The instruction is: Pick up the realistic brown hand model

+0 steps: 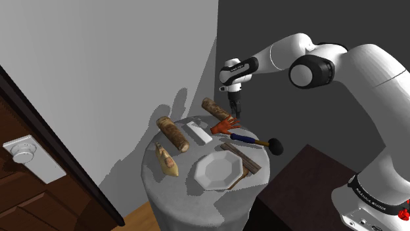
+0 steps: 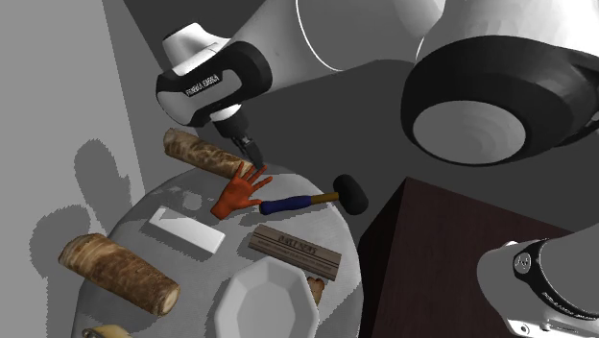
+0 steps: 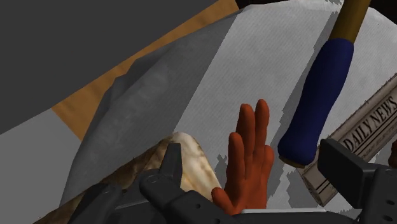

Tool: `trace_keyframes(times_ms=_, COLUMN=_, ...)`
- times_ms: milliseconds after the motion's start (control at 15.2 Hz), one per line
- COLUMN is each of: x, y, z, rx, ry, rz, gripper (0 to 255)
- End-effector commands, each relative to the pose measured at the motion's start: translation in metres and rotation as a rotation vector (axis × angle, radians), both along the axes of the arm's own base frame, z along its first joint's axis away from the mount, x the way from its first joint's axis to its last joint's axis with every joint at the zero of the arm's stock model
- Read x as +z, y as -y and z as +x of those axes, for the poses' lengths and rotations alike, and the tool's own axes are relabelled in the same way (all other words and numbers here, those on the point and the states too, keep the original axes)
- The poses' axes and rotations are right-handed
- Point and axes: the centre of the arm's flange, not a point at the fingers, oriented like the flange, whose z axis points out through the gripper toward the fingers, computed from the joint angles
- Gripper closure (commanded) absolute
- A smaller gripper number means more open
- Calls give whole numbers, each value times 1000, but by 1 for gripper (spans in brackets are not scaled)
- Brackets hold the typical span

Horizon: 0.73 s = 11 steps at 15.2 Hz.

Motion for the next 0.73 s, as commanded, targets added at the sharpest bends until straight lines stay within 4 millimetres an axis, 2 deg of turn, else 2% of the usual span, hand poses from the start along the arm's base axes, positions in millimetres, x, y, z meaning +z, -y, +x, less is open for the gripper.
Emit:
trace_keyframes(times_ms=0, x=-11, y=0, z=0, rx=0, ry=0, rz=0, gripper=0)
trace_keyframes(times_ms=132, x=-14, y=0, z=0, rx=0, ry=0, rz=0, gripper=0)
trace_keyframes(times_ms=198, x=-14, y=0, z=1, rx=0, ry=0, rz=0, gripper=255)
trace_keyframes(times_ms=660, x=-14, y=0, z=0, rx=0, ry=0, rz=0, gripper=255)
